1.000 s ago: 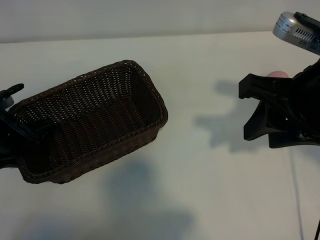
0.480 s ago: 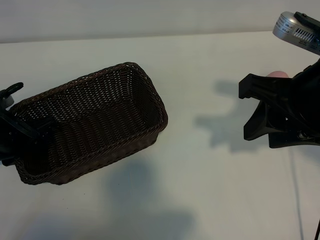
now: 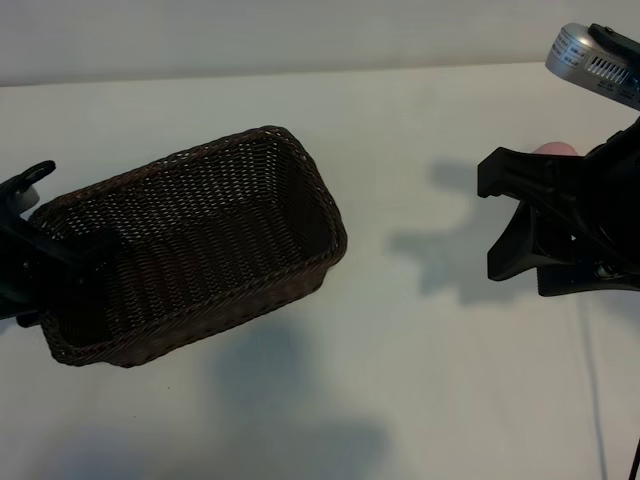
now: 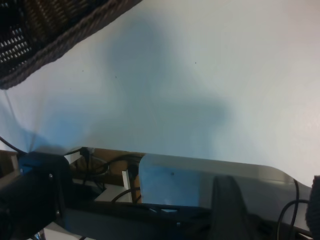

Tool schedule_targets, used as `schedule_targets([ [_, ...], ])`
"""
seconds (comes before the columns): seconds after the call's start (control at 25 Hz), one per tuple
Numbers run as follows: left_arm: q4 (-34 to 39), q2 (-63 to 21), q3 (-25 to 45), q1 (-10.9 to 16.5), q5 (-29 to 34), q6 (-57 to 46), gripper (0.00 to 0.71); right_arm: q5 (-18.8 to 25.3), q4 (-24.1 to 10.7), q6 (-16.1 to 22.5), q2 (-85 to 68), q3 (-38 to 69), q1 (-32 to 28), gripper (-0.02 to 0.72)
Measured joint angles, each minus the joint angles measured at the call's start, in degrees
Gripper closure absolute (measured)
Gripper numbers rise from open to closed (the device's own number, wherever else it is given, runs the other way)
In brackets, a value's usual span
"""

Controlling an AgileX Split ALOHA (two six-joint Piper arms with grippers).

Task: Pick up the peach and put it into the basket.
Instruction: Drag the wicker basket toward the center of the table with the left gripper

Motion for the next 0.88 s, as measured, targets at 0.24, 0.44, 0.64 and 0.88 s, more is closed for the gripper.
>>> schedule_targets([
  [0.24,-3.21,-2.66,0.00,0.00,-0.02,3.20,0.376,0.00,0.00,0.00,0.00,0.00,0.00,0.310],
  [0.44,-3.21,-5.98,0.00,0.00,0.69,3.86,0.381,0.00,0.00,0.00,0.00,0.00,0.00,0.310],
  [0.64,-6.99,-6.73,0.00,0.00,1.46,8.22,0.387,0.00,0.00,0.00,0.00,0.00,0.00,0.310],
  [0.88,-14.12,-6.73,0.06,0.00,1.56,15.29,0.483,0.00,0.00,0.00,0.00,0.00,0.00,0.310],
])
